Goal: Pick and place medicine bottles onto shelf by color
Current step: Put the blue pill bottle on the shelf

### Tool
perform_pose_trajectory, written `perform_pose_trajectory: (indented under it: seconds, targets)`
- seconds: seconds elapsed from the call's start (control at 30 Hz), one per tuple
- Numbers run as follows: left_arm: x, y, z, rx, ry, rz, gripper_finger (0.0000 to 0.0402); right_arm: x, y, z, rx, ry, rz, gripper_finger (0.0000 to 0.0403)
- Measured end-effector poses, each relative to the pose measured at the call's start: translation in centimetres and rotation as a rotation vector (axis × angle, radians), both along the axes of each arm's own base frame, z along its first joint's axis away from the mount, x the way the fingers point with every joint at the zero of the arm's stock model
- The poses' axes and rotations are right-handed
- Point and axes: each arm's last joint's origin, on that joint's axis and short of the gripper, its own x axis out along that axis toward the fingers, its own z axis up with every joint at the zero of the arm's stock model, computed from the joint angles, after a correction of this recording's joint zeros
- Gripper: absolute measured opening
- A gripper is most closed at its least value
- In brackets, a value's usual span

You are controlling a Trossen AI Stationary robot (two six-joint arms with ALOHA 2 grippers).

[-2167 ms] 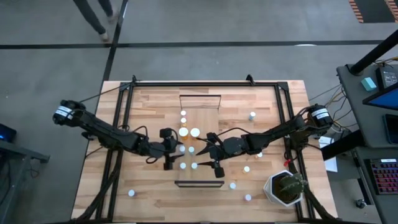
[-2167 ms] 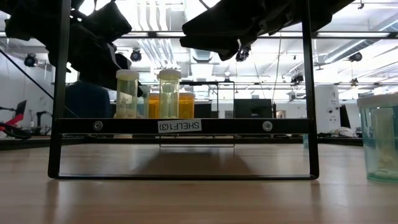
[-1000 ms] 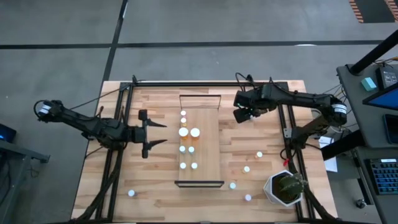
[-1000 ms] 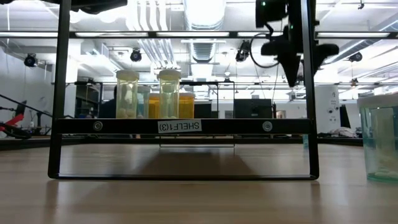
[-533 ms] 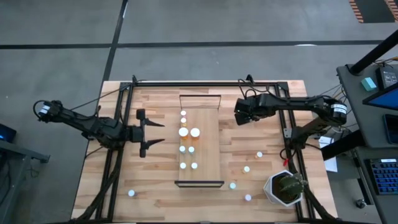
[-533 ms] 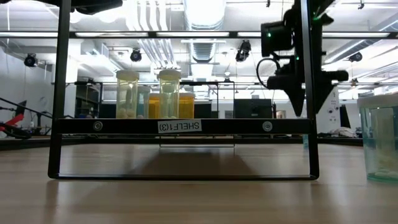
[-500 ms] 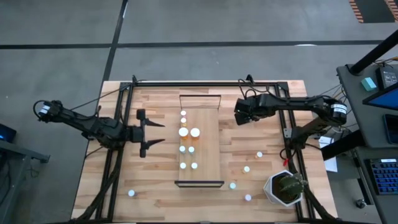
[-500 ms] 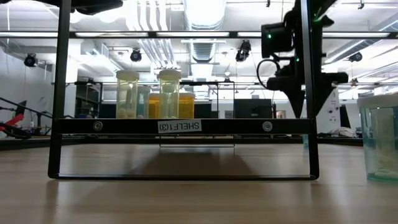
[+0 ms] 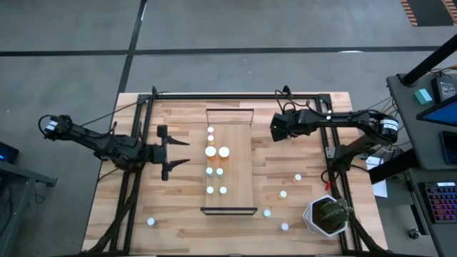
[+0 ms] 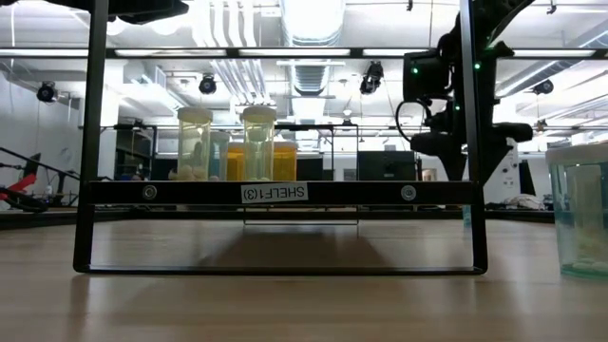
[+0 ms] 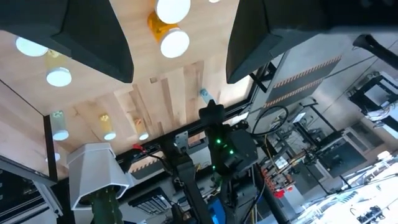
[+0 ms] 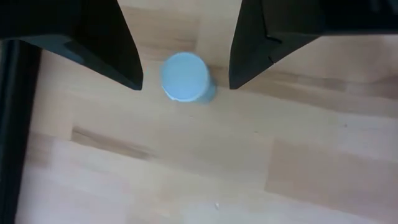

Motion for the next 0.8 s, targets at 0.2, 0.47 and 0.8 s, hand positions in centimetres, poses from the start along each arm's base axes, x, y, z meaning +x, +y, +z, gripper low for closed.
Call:
perform_pose_trajectory:
  seconds: [0.2,0.47,0.8]
  targets:
    - [0.0,0.0,0.0,0.001,0.002,0.000,0.0240,0.0,0.0,-1.2,-0.022,-0.046,0.010,0.0215]
    - [0.0,0.0,0.0,0.001,0.002,0.001,0.0240,0.0,0.0,-1.2,-0.023,-0.050,0.011,0.0141]
    - [0.0,0.0,0.0,0.000,0.002,0.001,0.0240,0.1,0.1,-1.0,-0.001,-0.043,0.049,0.0109]
